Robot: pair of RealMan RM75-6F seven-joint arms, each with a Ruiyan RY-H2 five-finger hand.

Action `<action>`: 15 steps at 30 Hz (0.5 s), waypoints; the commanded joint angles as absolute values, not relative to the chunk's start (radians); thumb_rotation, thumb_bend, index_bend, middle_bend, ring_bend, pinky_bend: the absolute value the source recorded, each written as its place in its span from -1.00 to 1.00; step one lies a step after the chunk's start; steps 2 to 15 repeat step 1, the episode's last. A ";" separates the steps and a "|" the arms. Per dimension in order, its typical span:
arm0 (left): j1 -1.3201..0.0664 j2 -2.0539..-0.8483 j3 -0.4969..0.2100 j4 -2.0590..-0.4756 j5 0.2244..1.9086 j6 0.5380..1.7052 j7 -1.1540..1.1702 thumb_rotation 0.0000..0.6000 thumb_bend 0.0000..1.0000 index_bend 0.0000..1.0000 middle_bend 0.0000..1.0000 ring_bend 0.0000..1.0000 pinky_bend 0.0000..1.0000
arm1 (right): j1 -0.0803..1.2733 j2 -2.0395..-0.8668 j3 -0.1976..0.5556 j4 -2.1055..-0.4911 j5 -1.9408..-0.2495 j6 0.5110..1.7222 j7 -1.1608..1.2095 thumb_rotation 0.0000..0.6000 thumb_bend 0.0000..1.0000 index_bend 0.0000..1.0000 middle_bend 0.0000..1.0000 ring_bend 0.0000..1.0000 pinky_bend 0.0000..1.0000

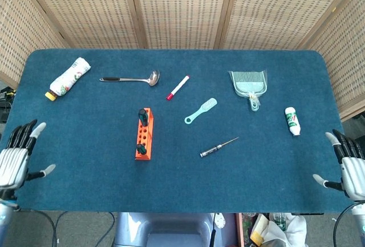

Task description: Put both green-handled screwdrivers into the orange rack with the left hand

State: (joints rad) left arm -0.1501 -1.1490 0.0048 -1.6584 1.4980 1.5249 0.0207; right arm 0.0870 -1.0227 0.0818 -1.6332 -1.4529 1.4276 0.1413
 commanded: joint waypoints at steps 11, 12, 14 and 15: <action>-0.130 -1.141 0.021 -1.680 1.525 1.545 0.047 1.00 -1.00 -1.00 -1.00 -1.00 -1.00 | 0.086 -1.024 0.081 -1.635 -1.456 1.431 0.136 1.00 -1.00 -0.89 -1.00 -1.00 -1.00; -0.130 -1.141 0.021 -1.680 1.525 1.545 0.047 1.00 -1.00 -1.00 -1.00 -1.00 -1.00 | 0.086 -1.024 0.081 -1.635 -1.456 1.431 0.136 1.00 -1.00 -0.89 -1.00 -1.00 -1.00; -0.130 -1.141 0.021 -1.680 1.525 1.545 0.047 1.00 -1.00 -1.00 -1.00 -1.00 -1.00 | 0.086 -1.024 0.081 -1.635 -1.456 1.431 0.136 1.00 -1.00 -0.89 -1.00 -1.00 -1.00; -0.130 -1.141 0.021 -1.680 1.525 1.545 0.047 1.00 -1.00 -1.00 -1.00 -1.00 -1.00 | 0.086 -1.024 0.081 -1.635 -1.456 1.431 0.136 1.00 -1.00 -0.89 -1.00 -1.00 -1.00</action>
